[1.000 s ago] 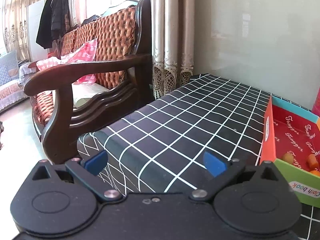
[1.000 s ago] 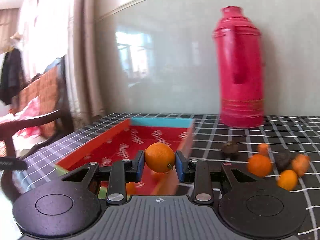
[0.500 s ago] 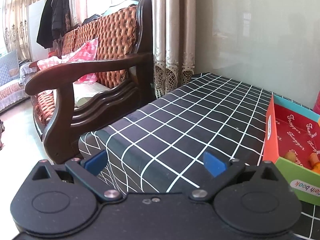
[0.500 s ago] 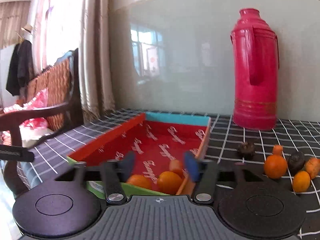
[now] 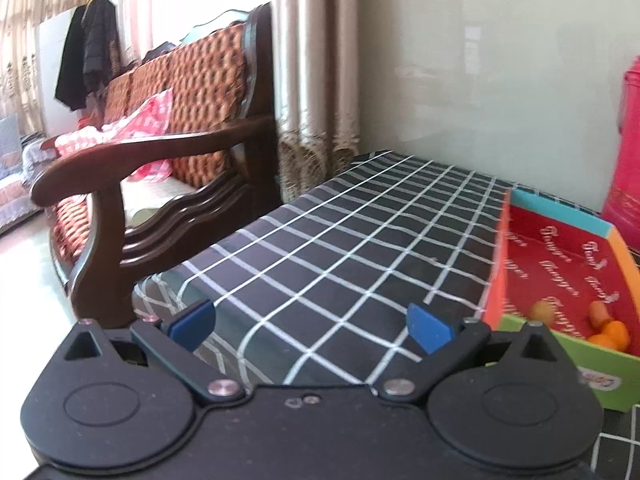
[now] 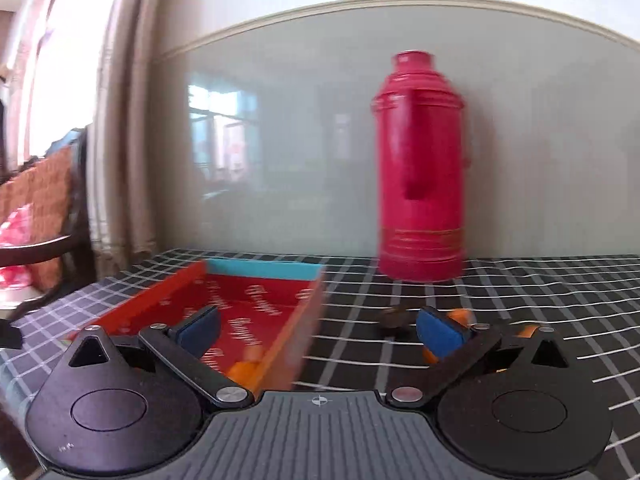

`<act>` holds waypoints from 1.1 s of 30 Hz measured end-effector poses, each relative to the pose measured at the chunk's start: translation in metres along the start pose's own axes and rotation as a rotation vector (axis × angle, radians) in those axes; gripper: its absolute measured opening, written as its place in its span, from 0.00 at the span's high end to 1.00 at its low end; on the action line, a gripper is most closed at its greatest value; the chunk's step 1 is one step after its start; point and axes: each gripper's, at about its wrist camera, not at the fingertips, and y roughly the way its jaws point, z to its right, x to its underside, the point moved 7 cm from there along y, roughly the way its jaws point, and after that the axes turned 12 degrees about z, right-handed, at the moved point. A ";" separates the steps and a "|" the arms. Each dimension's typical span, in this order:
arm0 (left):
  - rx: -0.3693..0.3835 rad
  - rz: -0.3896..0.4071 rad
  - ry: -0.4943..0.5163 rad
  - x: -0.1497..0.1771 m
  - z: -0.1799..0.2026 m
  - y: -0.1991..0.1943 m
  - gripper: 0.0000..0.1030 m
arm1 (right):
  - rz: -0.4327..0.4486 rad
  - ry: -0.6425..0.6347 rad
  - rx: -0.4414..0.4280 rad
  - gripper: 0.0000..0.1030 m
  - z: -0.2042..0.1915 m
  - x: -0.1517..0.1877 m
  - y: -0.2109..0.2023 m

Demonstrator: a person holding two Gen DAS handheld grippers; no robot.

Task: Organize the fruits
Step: 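Carry the orange into the red box and open the right gripper, then reach the left gripper to a small mandarin orange and grasp it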

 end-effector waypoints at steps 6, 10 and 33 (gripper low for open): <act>0.087 0.042 0.051 -0.003 0.046 -0.012 0.06 | -0.039 -0.027 0.139 0.00 0.041 0.000 -0.006; 0.159 0.090 0.082 -0.005 0.081 -0.025 0.06 | -0.051 0.000 0.236 0.00 0.076 -0.004 -0.016; 0.645 0.148 0.271 0.033 0.289 -0.087 0.20 | -0.273 0.078 0.844 0.00 0.274 0.015 -0.090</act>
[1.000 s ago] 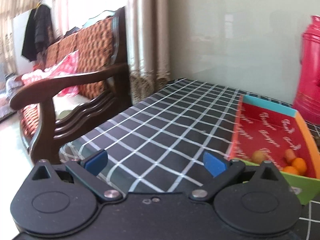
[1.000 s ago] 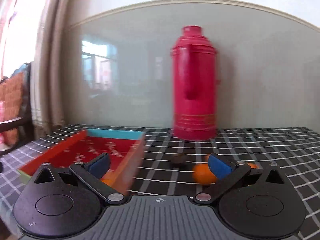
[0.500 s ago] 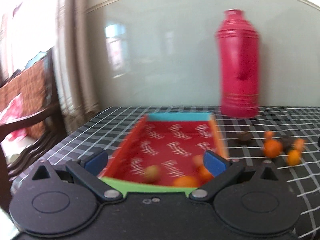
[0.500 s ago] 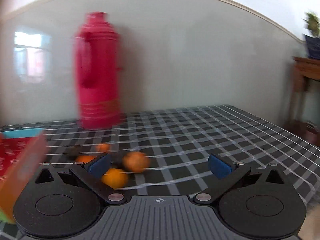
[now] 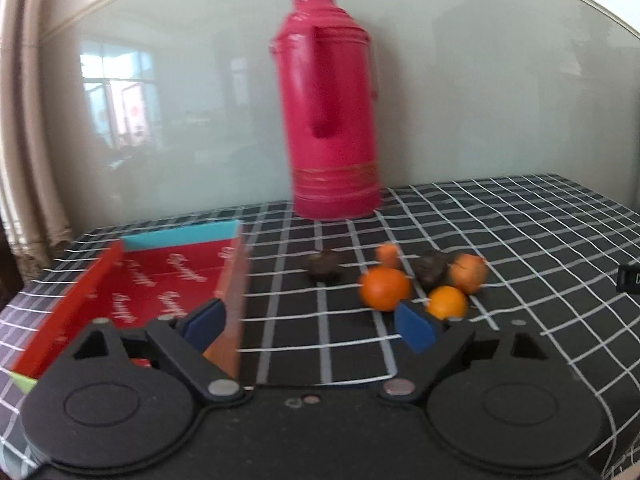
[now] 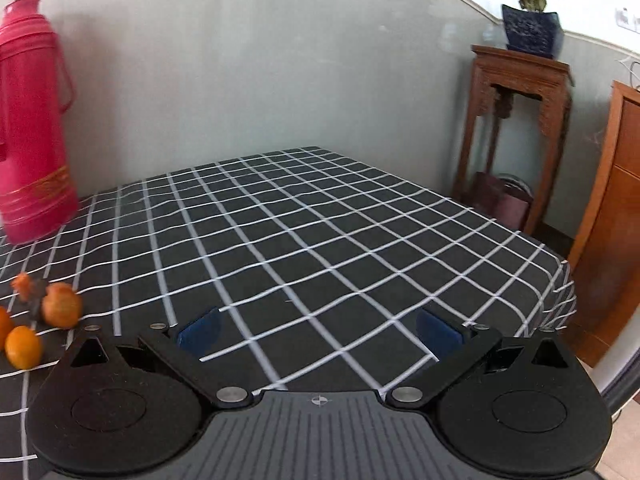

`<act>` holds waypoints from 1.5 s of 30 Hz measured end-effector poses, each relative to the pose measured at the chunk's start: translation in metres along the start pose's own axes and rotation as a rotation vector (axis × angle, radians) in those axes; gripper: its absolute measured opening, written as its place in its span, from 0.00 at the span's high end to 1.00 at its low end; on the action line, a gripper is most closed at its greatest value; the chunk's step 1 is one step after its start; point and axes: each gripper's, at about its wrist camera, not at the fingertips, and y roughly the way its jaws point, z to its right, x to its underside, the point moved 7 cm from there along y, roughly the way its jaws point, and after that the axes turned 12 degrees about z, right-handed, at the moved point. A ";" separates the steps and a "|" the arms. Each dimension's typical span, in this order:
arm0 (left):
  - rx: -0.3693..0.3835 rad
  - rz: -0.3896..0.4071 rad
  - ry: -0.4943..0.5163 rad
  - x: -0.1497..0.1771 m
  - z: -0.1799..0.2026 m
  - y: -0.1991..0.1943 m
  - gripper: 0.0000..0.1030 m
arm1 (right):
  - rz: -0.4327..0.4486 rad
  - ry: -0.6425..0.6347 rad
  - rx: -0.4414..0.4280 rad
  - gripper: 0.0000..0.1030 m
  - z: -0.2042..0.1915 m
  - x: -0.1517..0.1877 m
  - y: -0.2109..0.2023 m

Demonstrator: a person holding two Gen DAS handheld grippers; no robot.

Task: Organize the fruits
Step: 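Reach the left gripper to a small mandarin orange and grasp it, then lift the orange with the left gripper toward the red box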

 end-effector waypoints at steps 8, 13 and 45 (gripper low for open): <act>0.072 -0.062 -0.004 0.010 0.034 0.020 0.33 | 0.008 0.010 0.018 0.00 0.016 -0.002 -0.001; 0.099 -0.089 -0.019 0.015 0.048 0.030 0.38 | 0.011 0.008 0.009 0.00 0.017 -0.004 -0.002; 0.190 -0.118 -0.065 0.018 0.074 0.054 0.78 | 0.027 -0.027 -0.074 0.00 -0.002 -0.003 -0.005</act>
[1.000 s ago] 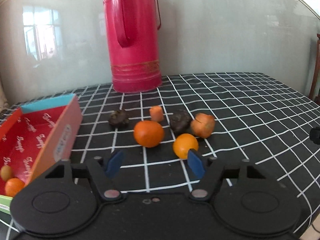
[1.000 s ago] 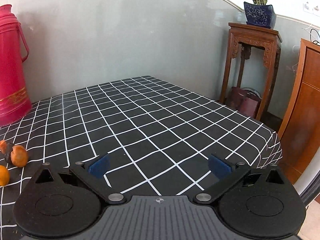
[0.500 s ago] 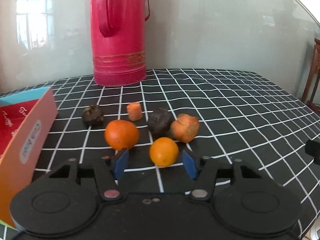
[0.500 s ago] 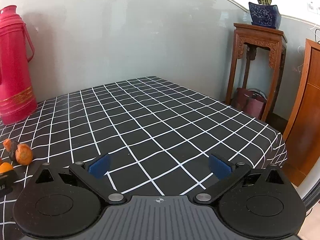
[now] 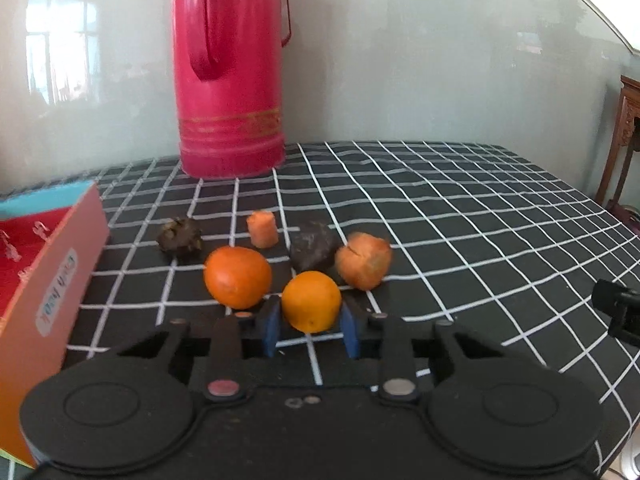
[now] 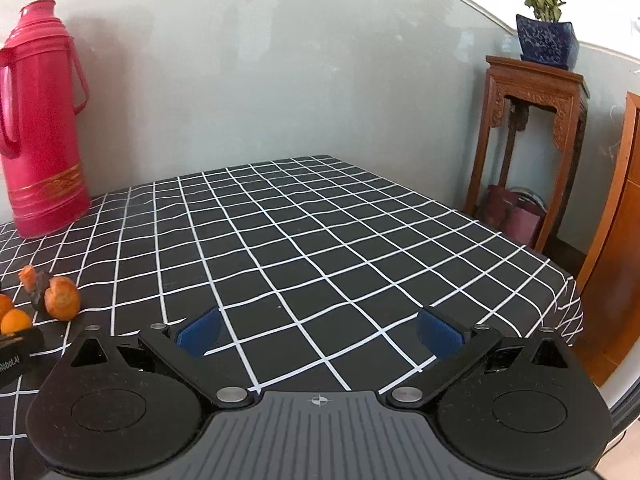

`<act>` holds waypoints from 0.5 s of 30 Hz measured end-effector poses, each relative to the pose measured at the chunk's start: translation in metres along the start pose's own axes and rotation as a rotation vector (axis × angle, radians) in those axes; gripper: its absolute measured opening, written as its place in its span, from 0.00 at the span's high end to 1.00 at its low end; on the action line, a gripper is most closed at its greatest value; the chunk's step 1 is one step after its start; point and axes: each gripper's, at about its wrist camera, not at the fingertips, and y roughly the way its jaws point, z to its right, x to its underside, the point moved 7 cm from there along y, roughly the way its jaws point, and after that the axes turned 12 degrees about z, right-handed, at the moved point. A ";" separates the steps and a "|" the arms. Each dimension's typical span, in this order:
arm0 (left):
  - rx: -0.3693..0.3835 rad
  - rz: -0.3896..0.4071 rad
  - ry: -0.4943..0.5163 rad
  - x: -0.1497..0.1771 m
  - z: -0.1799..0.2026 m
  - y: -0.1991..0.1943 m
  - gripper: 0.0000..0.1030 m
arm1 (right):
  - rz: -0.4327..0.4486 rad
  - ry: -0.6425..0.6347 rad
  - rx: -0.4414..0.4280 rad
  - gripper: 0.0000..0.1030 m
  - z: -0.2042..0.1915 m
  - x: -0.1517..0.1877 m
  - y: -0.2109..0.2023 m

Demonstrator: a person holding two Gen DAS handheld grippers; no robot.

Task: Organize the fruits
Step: 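Lift the orange with the left gripper toward the red box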

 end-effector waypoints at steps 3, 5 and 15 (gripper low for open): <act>-0.029 0.032 0.014 -0.005 -0.008 -0.008 0.78 | -0.001 0.006 -0.012 0.00 -0.004 0.000 -0.001; -0.064 0.063 0.027 -0.010 -0.017 -0.016 0.78 | 0.000 0.016 -0.022 0.00 -0.007 0.000 -0.002; -0.286 0.161 0.036 -0.033 -0.091 -0.060 0.78 | 0.027 -0.016 -0.117 0.00 -0.052 0.000 -0.013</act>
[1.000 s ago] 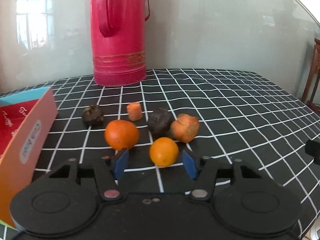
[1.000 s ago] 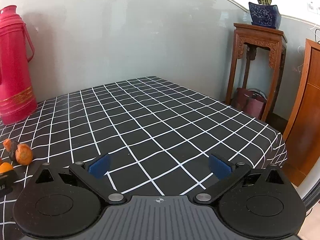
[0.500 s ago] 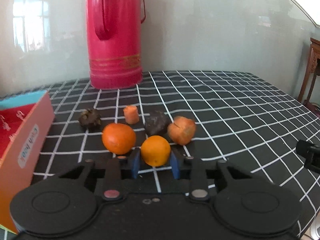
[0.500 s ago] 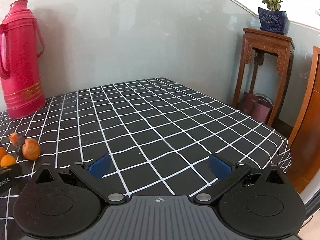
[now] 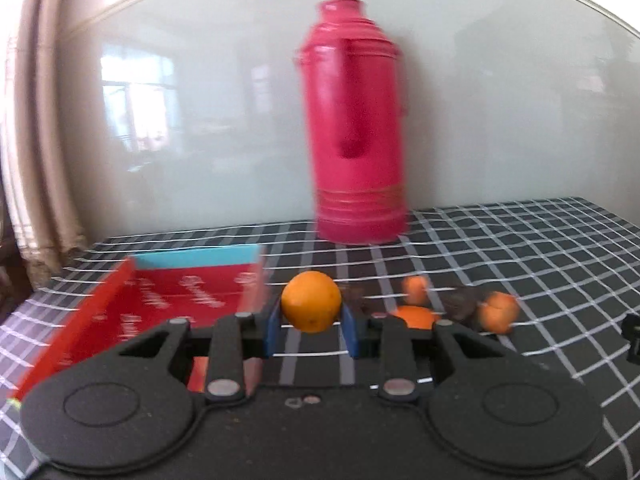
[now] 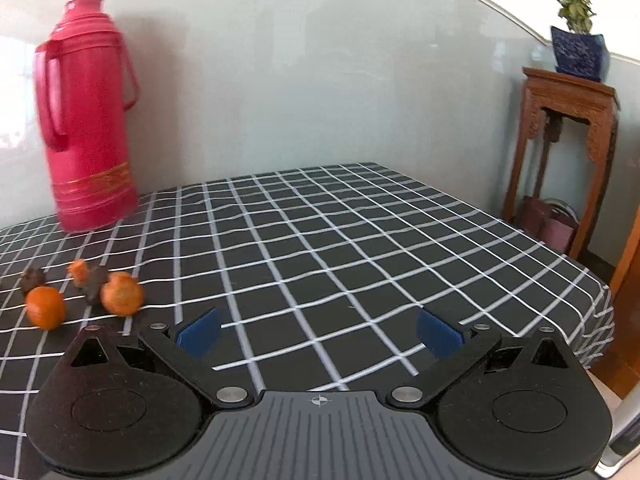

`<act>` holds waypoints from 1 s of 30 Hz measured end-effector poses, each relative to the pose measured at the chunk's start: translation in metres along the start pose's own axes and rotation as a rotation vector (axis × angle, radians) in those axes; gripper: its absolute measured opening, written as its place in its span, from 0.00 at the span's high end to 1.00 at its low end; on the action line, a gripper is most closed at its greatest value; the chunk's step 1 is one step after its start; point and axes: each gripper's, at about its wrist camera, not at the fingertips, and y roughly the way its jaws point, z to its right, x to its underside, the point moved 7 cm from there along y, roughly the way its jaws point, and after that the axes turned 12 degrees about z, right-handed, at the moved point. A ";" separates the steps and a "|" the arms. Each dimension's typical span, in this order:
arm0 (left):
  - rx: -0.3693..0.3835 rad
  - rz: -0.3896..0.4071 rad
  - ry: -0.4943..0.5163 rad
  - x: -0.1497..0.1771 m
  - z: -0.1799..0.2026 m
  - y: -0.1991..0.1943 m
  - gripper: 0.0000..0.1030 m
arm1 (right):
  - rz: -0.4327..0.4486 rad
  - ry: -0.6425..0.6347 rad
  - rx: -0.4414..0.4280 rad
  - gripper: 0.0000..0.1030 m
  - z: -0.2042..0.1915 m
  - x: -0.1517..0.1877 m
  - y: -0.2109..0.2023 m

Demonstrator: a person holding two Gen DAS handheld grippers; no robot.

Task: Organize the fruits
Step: 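Lift the orange with the left gripper toward the red box, then lower the orange into the red box and open the left gripper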

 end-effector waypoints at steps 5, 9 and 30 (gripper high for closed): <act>-0.119 -0.055 -0.033 0.005 -0.048 -0.001 0.78 | 0.006 -0.007 -0.049 0.00 -0.026 0.001 -0.002; -0.200 -0.113 -0.086 0.012 -0.088 -0.002 0.78 | 0.007 -0.010 -0.087 0.00 -0.045 0.003 -0.003; -0.278 -0.171 -0.127 0.024 -0.145 -0.031 0.31 | 0.016 -0.033 -0.278 0.00 -0.123 0.014 -0.014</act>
